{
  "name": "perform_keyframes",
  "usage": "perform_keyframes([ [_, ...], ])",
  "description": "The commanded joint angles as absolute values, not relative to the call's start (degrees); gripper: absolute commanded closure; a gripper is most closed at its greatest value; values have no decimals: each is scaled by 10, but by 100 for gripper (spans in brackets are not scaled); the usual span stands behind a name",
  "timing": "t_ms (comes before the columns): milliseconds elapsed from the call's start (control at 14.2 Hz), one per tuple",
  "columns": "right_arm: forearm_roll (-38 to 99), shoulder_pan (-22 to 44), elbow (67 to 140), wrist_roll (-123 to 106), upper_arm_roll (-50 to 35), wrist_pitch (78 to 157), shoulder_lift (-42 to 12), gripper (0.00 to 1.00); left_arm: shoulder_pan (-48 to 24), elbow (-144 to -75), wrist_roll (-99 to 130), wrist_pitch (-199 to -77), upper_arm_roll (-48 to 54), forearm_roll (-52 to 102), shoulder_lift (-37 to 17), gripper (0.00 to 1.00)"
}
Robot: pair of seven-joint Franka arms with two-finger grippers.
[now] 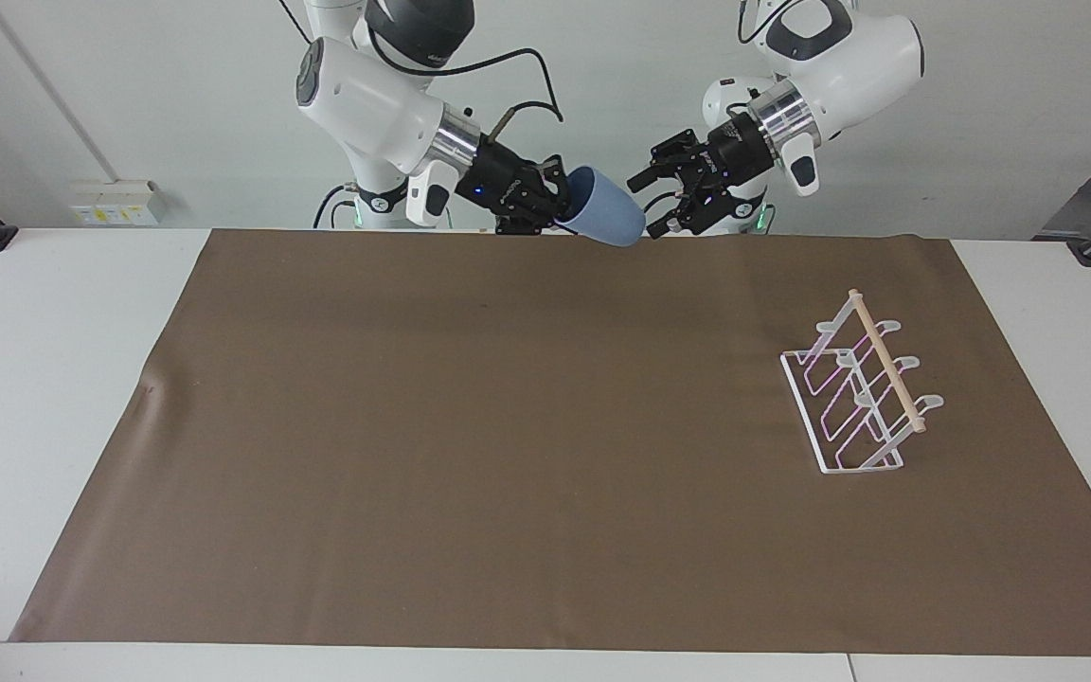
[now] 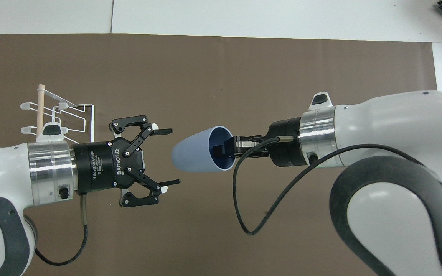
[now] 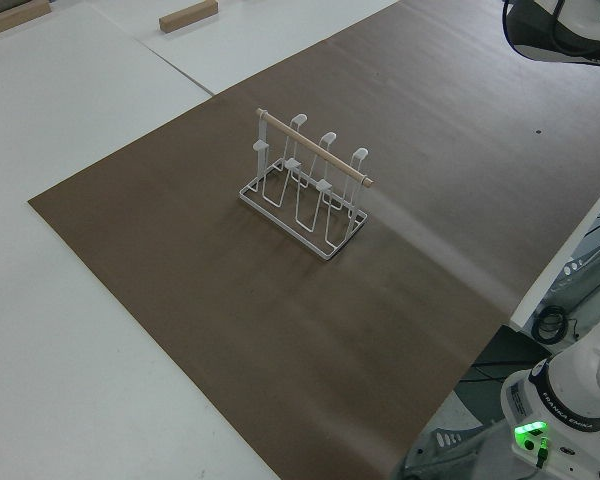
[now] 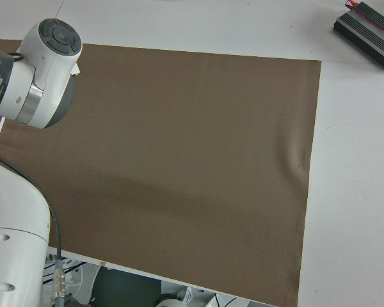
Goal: Hang cup on cup holder
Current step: 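Close the left gripper around the cup's base held by the right gripper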
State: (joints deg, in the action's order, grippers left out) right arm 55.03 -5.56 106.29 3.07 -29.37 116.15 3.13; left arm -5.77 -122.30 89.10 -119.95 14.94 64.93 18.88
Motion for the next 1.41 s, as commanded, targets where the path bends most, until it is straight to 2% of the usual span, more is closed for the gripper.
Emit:
perform_keyframes([
  [0,564,-66,1061,58,-315,1186,34,100,-67,-1238,930,-1208,155,648,204,0],
  [493,564,-66,1061,58,-315,1188,33,100,-47,-1242,940,-1214,155,620,204,0],
  [1337,564,-67,1061,58,-315,1189,33,100,-59,-1249,947,-1268,170,619,203,0],
])
